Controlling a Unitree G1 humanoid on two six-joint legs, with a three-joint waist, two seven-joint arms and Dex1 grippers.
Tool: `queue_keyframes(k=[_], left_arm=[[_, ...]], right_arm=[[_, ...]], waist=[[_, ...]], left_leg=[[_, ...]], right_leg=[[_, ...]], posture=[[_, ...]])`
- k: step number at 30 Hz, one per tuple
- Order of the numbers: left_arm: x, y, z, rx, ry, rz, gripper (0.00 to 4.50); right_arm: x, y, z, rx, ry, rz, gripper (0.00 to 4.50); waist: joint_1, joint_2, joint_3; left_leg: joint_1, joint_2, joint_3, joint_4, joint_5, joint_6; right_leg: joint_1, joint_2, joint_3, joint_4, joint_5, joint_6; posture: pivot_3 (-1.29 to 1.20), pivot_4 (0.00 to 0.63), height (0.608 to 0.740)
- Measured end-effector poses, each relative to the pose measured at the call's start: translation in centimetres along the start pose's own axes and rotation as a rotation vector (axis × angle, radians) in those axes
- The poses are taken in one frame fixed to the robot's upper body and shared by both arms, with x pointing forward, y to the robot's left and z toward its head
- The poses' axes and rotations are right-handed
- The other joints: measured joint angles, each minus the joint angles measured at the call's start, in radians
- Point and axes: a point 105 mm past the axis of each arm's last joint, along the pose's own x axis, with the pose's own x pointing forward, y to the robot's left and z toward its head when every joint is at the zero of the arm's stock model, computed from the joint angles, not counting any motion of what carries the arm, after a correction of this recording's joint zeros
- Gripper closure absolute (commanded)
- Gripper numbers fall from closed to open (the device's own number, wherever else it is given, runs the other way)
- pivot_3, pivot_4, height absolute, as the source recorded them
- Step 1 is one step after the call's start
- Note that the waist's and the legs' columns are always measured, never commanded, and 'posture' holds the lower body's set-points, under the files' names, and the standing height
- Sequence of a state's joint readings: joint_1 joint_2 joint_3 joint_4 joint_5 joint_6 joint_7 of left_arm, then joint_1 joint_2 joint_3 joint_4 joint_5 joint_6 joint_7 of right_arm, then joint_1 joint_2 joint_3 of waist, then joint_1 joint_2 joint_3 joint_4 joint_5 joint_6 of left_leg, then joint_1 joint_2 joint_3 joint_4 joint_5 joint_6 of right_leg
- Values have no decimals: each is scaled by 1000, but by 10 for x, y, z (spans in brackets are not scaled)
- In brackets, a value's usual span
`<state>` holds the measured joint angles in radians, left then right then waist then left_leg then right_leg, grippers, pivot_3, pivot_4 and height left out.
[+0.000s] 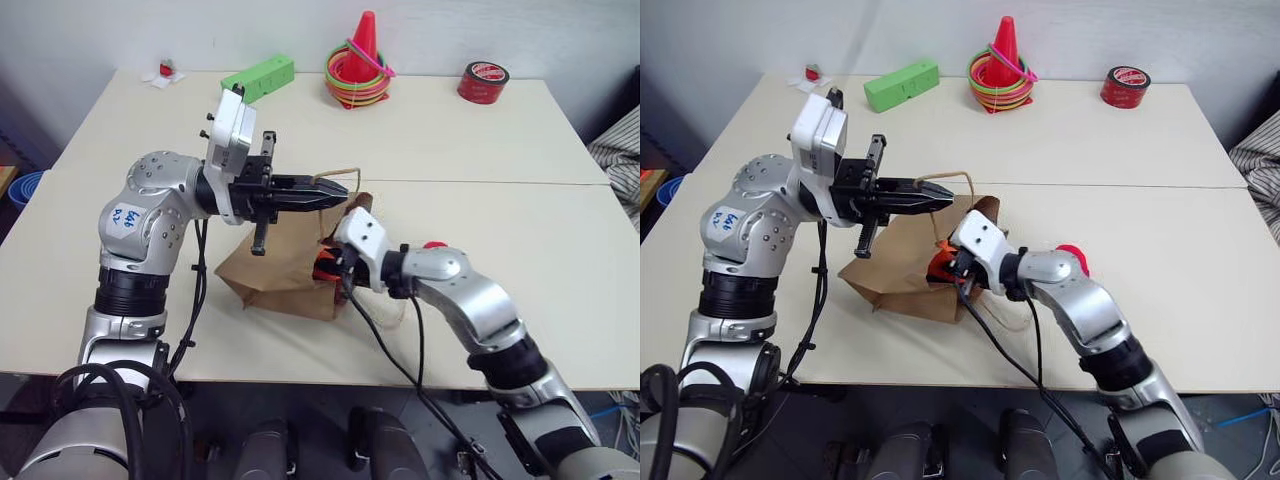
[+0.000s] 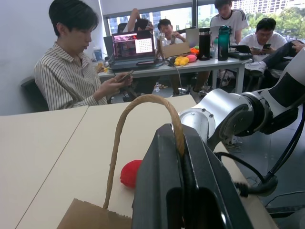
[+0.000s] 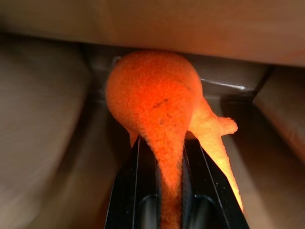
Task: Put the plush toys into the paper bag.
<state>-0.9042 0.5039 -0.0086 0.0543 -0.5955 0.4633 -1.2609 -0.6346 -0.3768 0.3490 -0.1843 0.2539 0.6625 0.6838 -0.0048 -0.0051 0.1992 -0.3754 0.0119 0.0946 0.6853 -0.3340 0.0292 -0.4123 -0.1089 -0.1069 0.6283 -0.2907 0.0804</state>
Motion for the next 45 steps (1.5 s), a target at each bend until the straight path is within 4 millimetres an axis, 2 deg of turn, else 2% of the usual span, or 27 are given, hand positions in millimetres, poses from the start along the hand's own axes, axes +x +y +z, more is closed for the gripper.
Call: queue_keyframes(k=[1, 3, 4, 8, 12, 14, 16, 18, 21, 24, 28, 30, 31, 33, 39, 44, 45], left_arm=[[1, 0, 0, 2, -4, -1, 4500], [3, 0, 0, 4, -14, -7, 4500], [4, -1, -1, 7, -12, -8, 4500], [2, -1, -3, 15, -3, -2, 4500], [-4, 0, -5, 12, 16, 14, 4500], [-5, -1, -5, 13, 21, 18, 4500], [-10, -1, -8, 6, 32, 31, 4500], [-13, -2, -10, -4, 39, 38, 4500], [-22, -3, -6, 1, 76, 51, 4500], [-30, -4, 2, 31, 97, 68, 4500], [-32, -5, 2, 35, 111, 62, 4500], [-35, -4, 1, 40, 123, 72, 4500], [-35, -4, 1, 44, 125, 73, 4500], [-36, -3, -1, 48, 132, 73, 4500], [-33, 1, -8, 41, 156, 76, 4500], [-31, 1, -8, 45, 160, 76, 4500], [-31, 1, -8, 45, 161, 77, 4500]], right_arm=[[6, 0, 0, -1, -9, -5, 4458], [15, 4, 0, -28, -25, 14, 3739], [17, 7, -2, -26, -23, 38, 3534], [12, 3, -12, -16, -2, 47, 2097], [-20, -17, -6, -31, -76, -16, 681], [-40, -19, -2, -21, -126, 3, 40], [-63, -9, 1, 25, -195, 73, 40], [-88, -4, 2, 61, -263, 69, 40], [-134, -11, -27, 90, -192, -79, 40], [-189, -21, -60, 108, -96, -324, 40], [-243, -18, -91, 96, 28, -554, 40], [-262, -12, -111, 130, 93, -641, 40], [-263, -8, -117, 144, 115, -646, 40], [-254, -11, -116, 149, 102, -642, 40], [-197, -41, -78, 91, -21, -544, 40], [-158, -68, -76, 87, 13, -487, 40], [-151, -73, -79, 87, 32, -477, 207]], waist=[[-1, 0, 0], [0, 0, 0], [-1, 0, 0], [4, 0, 0], [3, 0, 0], [3, 0, 0], [5, 0, 0], [5, 0, 0], [14, -1, 0], [25, -1, 0], [28, -1, 0], [27, -1, 0], [23, -1, 0], [6, -1, 0], [-3, -1, 0], [6, -1, 0], [8, -1, 0]], left_leg=[[0, 0, 0, 0, 0, 0], [0, 0, 0, 0, 0, 0], [0, 0, 0, 0, 0, 0], [-1, -1, 0, 0, 0, 1], [-1, -1, 0, 0, 0, 1], [-1, 0, -1, -1, 0, 1], [-1, 0, -1, -1, 0, 1], [-1, 0, 0, -1, 0, 1], [0, -1, 0, -1, -1, 2], [1, -1, 1, -1, -1, 2], [4, -1, 1, -1, -1, 2], [4, -1, 2, -1, -1, 2], [5, 0, 3, -1, -1, 2], [7, 0, 4, -1, -1, 1], [6, 2, 2, -1, 1, -3], [3, 1, 1, -1, 1, -2], [3, 0, 1, -1, 1, -2]], right_leg=[[0, 0, 0, 0, 0, 0], [0, 1, 0, 0, 0, 0], [0, 1, 0, 0, 0, 0], [0, 0, 0, 0, 0, 0], [0, 0, 0, -1, 0, 0], [0, 0, 0, -1, 0, 0], [0, 0, -1, -1, 0, 0], [0, 0, 0, -1, 0, 0], [1, -1, 0, -2, 0, 0], [2, 0, 0, -2, 0, 0], [3, 0, 1, -1, 0, 0], [4, 0, 2, -1, 0, 0], [4, 0, 3, -1, 0, 0], [4, -1, 5, -1, 0, 0], [1, -1, 4, 1, -2, -3], [1, -1, 2, 1, -2, -3], [1, -1, 2, 1, -1, -3]], posture=[[0, 150, 740], [0, 150, 740], [0, 150, 740], [0, 150, 740], [0, 150, 740], [0, 150, 740], [0, 150, 740], [0, 150, 740], [0, 150, 740], [0, 150, 740], [0, 150, 740], [0, 150, 740], [0, 150, 740], [0, 150, 740], [0, 150, 740], [0, 150, 740], [0, 150, 740]])
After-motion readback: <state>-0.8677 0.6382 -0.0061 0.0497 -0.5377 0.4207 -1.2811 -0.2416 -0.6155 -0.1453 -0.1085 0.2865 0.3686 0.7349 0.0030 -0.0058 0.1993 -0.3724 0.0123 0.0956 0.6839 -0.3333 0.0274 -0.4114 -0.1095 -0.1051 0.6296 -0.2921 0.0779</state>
